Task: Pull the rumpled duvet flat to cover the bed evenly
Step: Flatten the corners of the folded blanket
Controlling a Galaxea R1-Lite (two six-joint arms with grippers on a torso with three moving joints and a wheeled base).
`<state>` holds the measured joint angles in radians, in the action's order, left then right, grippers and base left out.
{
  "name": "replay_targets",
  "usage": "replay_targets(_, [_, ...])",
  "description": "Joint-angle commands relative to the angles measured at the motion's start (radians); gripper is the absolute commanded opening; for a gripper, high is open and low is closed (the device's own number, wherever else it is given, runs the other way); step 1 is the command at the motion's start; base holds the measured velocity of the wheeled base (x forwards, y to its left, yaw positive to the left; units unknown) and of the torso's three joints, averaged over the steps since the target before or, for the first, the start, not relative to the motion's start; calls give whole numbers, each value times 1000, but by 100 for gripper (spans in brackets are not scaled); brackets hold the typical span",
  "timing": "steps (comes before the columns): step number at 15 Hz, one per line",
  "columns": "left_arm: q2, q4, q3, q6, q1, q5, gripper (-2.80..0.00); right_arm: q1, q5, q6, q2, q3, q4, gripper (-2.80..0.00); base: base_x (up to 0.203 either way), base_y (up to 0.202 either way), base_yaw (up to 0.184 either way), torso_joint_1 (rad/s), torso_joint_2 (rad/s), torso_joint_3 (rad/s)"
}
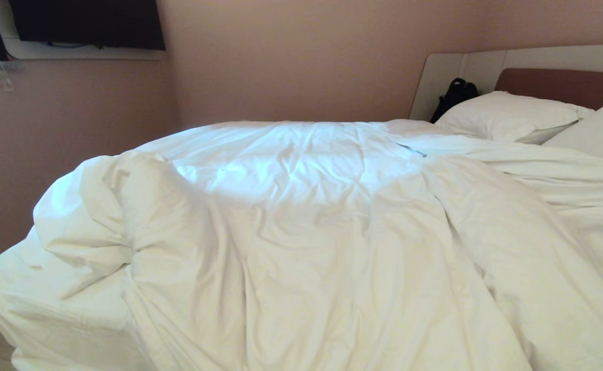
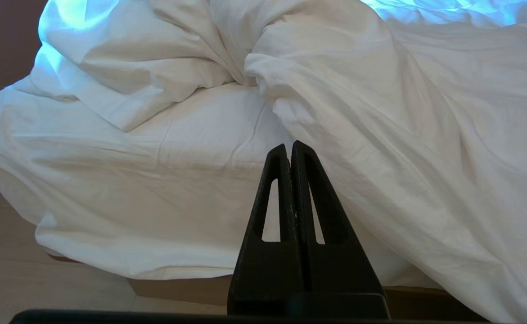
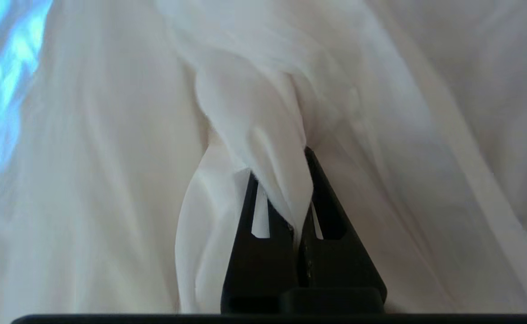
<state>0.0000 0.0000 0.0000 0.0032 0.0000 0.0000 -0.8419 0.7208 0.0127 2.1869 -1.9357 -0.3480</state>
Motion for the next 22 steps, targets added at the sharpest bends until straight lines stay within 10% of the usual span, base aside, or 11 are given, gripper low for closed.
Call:
replay_targets(1, [0,0,0,0,0,0,-280,-4,-264,37,-14,0,204,-280,0,0,0,0,0,0])
replay_targets(9, [0,0,0,1,0,0,-280,-30,-700,-60,55,0,503,-280,0,0,0,0,0,0])
replay_targets(22, [0,0,0,1,0,0,-280,-29,-751,-103,172,1,527,-280,0,0,0,0,0,0])
